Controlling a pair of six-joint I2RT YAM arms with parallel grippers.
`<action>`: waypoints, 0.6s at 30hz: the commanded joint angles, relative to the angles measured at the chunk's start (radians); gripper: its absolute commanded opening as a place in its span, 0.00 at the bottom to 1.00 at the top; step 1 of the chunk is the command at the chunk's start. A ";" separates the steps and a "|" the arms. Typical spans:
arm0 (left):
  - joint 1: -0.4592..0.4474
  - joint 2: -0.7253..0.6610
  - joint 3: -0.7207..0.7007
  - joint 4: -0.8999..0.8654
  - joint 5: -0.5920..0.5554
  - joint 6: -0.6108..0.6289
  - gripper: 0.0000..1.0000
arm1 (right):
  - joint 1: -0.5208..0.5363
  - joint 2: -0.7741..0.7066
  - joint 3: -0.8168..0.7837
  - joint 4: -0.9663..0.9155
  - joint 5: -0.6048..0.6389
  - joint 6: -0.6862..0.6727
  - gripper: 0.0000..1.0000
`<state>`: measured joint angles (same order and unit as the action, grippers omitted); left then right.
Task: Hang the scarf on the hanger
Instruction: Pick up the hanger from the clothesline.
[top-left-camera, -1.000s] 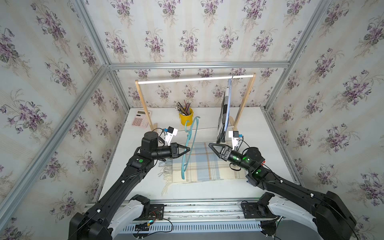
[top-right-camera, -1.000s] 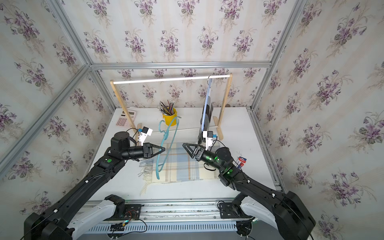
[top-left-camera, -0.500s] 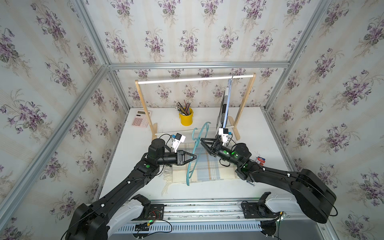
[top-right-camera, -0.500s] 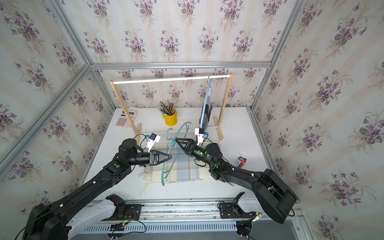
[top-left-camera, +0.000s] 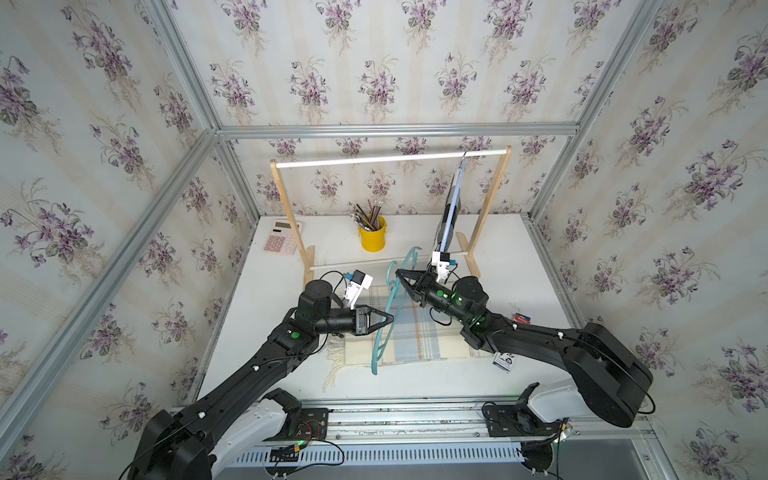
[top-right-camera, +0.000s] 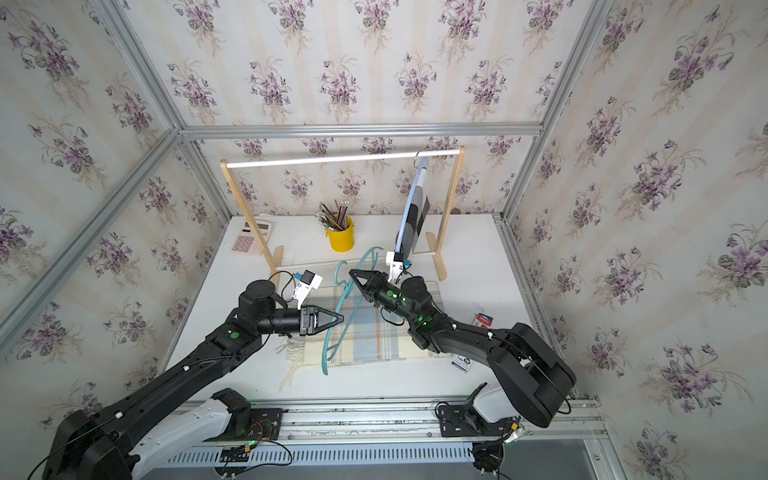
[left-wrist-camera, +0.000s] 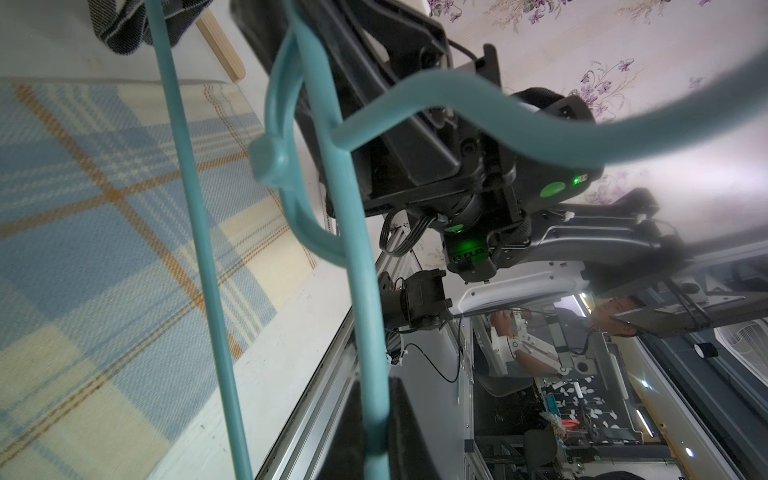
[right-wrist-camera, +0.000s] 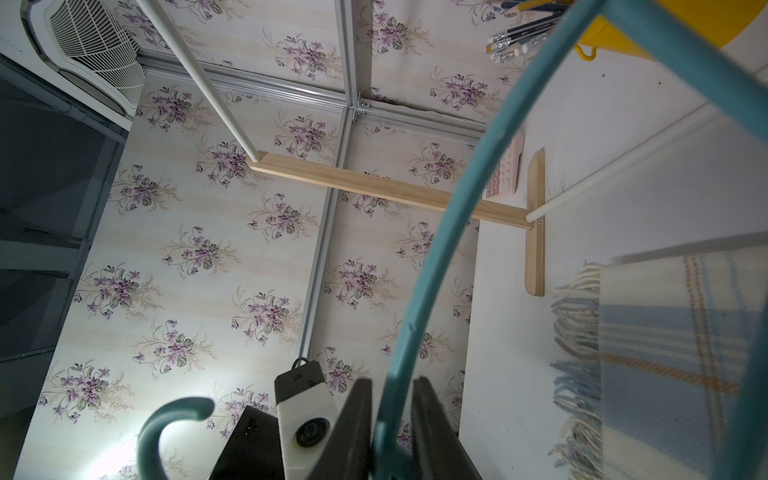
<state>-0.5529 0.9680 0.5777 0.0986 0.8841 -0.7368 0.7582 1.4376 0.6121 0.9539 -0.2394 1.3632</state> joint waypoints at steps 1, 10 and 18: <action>-0.006 -0.008 0.025 -0.040 -0.018 0.049 0.00 | 0.000 -0.018 0.007 -0.034 0.011 -0.027 0.06; -0.013 -0.149 0.270 -0.654 -0.377 0.244 0.60 | 0.001 -0.075 0.056 -0.280 0.034 -0.102 0.00; -0.071 -0.071 0.550 -1.020 -0.688 0.323 0.62 | 0.003 -0.060 0.114 -0.425 0.032 -0.150 0.00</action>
<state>-0.6022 0.8635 1.0817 -0.7517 0.3611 -0.4721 0.7582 1.3693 0.7086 0.5861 -0.2070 1.2430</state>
